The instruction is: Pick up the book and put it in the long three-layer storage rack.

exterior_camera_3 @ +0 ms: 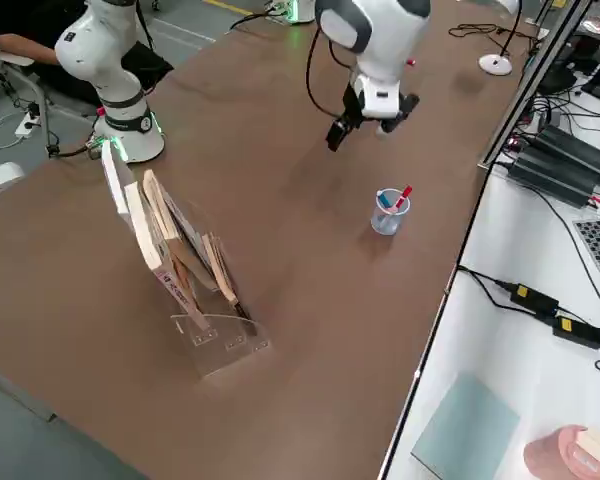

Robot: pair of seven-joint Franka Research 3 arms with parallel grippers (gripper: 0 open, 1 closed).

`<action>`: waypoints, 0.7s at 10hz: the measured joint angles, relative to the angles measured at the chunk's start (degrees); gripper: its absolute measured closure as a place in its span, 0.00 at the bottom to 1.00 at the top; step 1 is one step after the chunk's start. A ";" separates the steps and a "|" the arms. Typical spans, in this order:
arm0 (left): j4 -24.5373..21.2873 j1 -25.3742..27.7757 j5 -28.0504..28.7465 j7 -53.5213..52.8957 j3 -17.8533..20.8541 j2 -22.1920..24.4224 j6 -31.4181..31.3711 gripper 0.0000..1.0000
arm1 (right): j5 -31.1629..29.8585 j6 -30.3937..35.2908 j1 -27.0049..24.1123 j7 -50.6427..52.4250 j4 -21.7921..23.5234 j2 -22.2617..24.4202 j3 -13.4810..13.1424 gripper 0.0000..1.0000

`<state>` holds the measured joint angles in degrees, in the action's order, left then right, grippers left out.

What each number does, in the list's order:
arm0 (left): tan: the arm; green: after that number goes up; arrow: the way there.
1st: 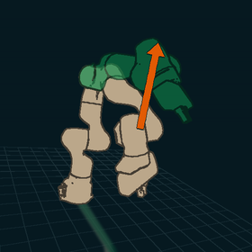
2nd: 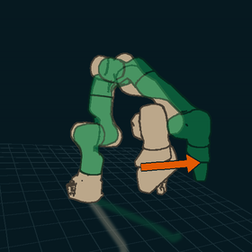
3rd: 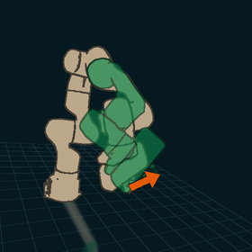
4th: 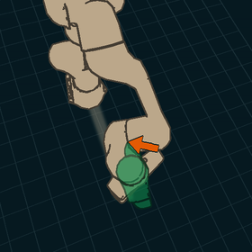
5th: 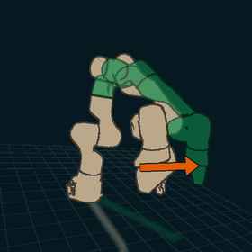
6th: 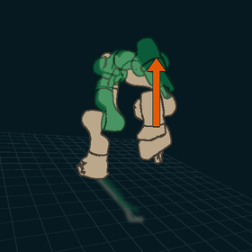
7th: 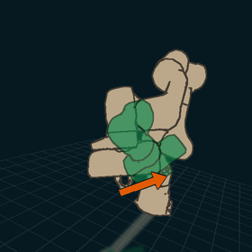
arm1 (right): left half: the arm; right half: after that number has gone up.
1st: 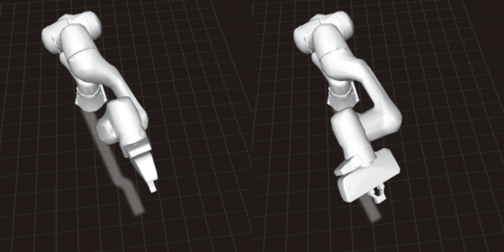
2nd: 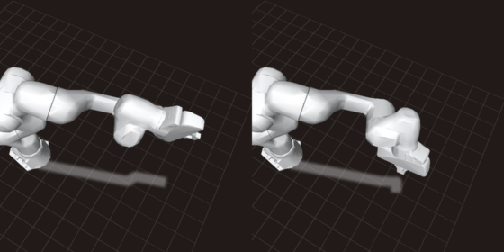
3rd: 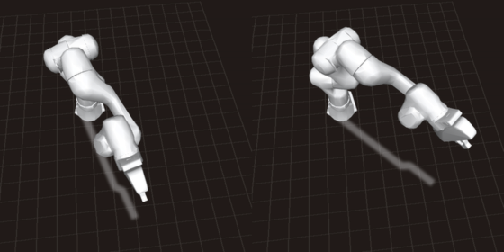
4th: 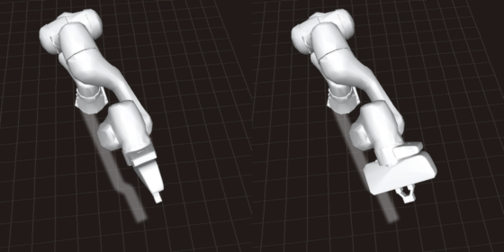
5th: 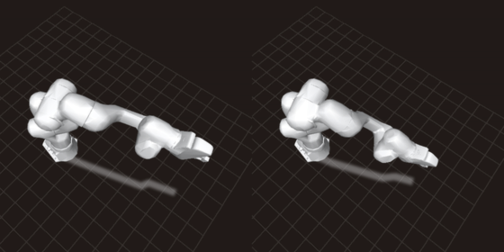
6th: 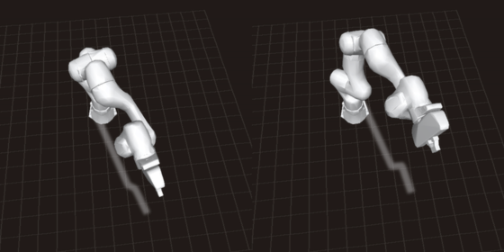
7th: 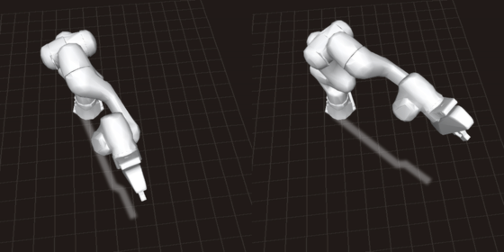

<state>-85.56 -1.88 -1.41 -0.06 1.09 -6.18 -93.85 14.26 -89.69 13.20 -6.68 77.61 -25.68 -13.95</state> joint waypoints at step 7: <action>0.03 0.00 -0.22 0.00 -0.01 0.00 0.00 0.00 | -8.57 0.93 -4.46 -0.93 0.16 10.51 11.14 0.00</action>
<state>-85.53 -1.88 -1.64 -0.06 1.07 -6.18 -93.84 5.69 -88.76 8.73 -7.61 77.77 -15.17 -2.82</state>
